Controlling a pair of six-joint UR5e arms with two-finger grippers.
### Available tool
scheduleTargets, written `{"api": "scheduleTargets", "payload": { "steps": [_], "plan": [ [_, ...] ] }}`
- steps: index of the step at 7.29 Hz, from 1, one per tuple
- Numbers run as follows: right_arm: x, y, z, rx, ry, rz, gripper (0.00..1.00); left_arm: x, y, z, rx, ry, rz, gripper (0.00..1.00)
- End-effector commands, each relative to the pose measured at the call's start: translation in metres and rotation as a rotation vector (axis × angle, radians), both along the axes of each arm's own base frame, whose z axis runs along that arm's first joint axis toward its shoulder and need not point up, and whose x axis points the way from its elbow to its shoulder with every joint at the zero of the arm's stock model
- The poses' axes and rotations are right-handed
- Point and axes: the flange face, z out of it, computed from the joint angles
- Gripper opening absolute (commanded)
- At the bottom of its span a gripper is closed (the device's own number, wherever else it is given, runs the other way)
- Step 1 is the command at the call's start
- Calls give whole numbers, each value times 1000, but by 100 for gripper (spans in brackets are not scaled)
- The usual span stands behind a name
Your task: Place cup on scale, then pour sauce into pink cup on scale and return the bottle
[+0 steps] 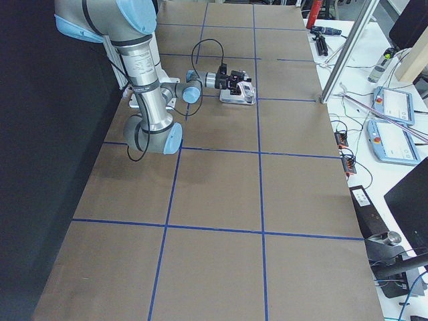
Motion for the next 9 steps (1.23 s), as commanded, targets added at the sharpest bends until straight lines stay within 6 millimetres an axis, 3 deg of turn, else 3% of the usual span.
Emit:
{"api": "scheduleTargets", "payload": {
  "steps": [1, 3, 5, 6, 7, 9],
  "plan": [
    [2, 1, -2, 6, -42, -4, 0, 0, 0, 1, 1, 0, 1, 100],
    [2, 1, -6, -2, -84, -15, 0, -1, 0, 0, 2, 0, 0, 100],
    [9, 1, -10, -5, -288, -55, 0, -1, 0, 0, 2, 0, 0, 100],
    [17, 1, -6, 11, -371, -61, 0, -1, 0, -2, 6, 0, -1, 100],
    [28, 3, 9, 28, -456, -58, 0, -8, 1, -5, 11, 0, -12, 100],
    [41, 0, 14, 40, -636, -77, 0, -8, -4, -12, 20, 2, -18, 100]
  ]
}}
